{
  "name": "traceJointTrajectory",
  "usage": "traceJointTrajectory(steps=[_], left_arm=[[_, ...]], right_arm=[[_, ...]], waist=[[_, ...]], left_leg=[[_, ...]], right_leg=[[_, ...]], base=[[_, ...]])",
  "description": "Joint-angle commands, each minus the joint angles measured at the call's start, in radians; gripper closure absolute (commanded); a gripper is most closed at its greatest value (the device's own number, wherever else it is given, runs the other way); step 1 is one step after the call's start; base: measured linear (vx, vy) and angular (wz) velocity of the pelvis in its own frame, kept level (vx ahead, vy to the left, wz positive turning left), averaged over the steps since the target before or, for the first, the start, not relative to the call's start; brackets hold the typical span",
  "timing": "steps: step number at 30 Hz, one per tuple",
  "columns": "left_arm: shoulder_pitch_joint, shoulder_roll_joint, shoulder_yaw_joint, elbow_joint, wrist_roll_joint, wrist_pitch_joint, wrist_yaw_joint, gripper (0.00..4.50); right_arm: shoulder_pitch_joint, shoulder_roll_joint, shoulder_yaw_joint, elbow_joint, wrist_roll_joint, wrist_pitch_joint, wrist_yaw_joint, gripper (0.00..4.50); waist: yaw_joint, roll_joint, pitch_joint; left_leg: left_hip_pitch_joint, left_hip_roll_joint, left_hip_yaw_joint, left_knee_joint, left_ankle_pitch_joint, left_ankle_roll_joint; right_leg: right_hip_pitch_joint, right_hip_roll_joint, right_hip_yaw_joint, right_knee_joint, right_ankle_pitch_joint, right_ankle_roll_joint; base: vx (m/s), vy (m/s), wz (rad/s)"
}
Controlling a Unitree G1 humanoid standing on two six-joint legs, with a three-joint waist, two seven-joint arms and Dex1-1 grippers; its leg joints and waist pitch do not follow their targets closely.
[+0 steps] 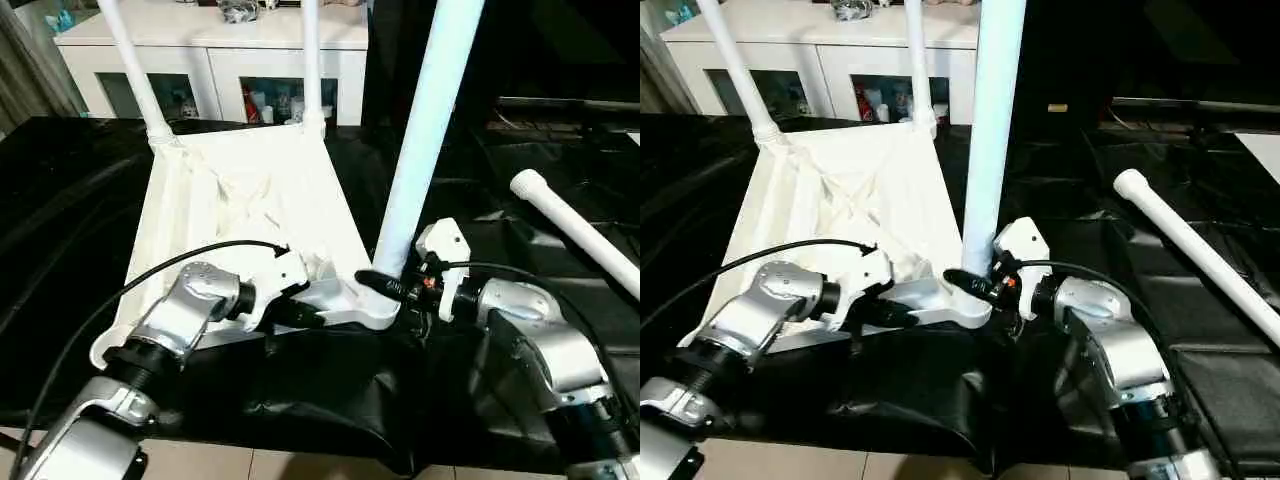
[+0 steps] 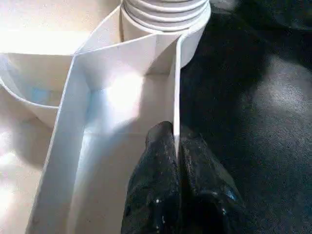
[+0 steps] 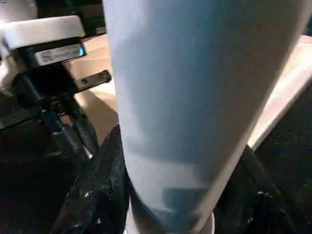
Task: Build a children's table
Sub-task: Insert table leg to table base, then rotate leg to tighten
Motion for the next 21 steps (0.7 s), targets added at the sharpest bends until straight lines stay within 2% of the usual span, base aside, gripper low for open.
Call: traceJointTrajectory(steps=[1, 11, 14, 16, 17, 18, 20, 21], left_arm=[[0.001, 0.008, 0.002, -0.021, -0.008, -0.001, -0.010, 4.50], [-0.016, 0.022, 0.000, 0.008, 0.009, -0.011, -0.031, 4.50], [-0.028, -0.010, 0.022, 0.041, 0.011, 0.014, 0.036, 4.50], [-0.033, -0.032, 0.030, 0.062, 0.018, 0.025, 0.085, 4.50], [-0.039, -0.061, 0.040, 0.087, 0.024, 0.042, 0.140, 4.50], [-0.042, -0.071, 0.043, 0.094, 0.026, 0.049, 0.160, 4.50], [-0.055, -0.109, 0.060, 0.118, 0.029, 0.083, 0.233, 4.50], [-0.064, -0.129, 0.072, 0.129, 0.025, 0.109, 0.269, 4.50]], right_arm=[[0.050, -0.006, 0.100, 0.093, -0.015, 0.061, 0.060, 2.66], [0.025, 0.007, 0.090, 0.151, -0.038, 0.025, 0.074, 2.66], [0.023, 0.038, 0.067, 0.195, -0.060, -0.006, -0.001, 2.66], [0.016, 0.059, 0.049, 0.232, -0.077, -0.018, -0.060, 2.66], [0.003, 0.084, 0.026, 0.286, -0.098, -0.034, -0.134, 2.66], [-0.002, 0.092, 0.019, 0.303, -0.102, -0.041, -0.155, 2.66], [-0.024, 0.122, -0.007, 0.365, -0.118, -0.059, -0.237, 2.66], [-0.038, 0.133, -0.017, 0.394, -0.125, -0.065, -0.274, 2.66]], waist=[[0.000, -0.007, -0.041], [-0.001, -0.007, -0.043], [-0.002, -0.006, -0.037], [-0.006, -0.008, -0.031], [-0.007, -0.011, -0.027], [-0.011, -0.010, -0.022], [-0.019, -0.011, -0.020], [-0.023, -0.011, -0.022]], left_leg=[[0.003, 0.012, 0.011, -0.081, -0.237, 0.010], [0.002, 0.013, 0.011, -0.082, -0.228, 0.007], [0.004, 0.013, 0.012, -0.086, -0.261, 0.001], [0.009, 0.013, 0.012, -0.090, -0.323, -0.015], [0.011, 0.011, 0.007, -0.093, -0.370, -0.024], [0.015, 0.009, 0.004, -0.094, -0.419, -0.034], [0.018, 0.007, -0.004, -0.096, -0.459, -0.043], [0.017, 0.004, -0.010, -0.099, -0.466, -0.042]], right_leg=[[0.042, -0.025, 0.009, -0.074, -0.168, -0.232], [0.043, -0.025, 0.008, -0.073, -0.142, -0.240], [0.039, -0.026, 0.008, -0.078, -0.197, -0.237], [0.031, -0.027, 0.008, -0.088, -0.306, -0.218], [0.031, -0.028, 0.007, -0.096, -0.408, -0.189], [0.021, -0.030, 0.007, -0.105, -0.512, -0.159], [0.018, -0.033, 0.002, -0.117, -0.622, -0.113], [0.020, -0.033, -0.004, -0.124, -0.656, -0.087]], base=[[0.000, 0.000, 0.00], [0.000, 0.000, 0.00], [0.000, 0.000, 0.00], [0.000, 0.000, 0.00], [0.000, 0.000, 0.00], [0.000, 0.000, 0.00], [-0.051, 0.004, -0.07], [-0.054, 0.009, -0.10]])
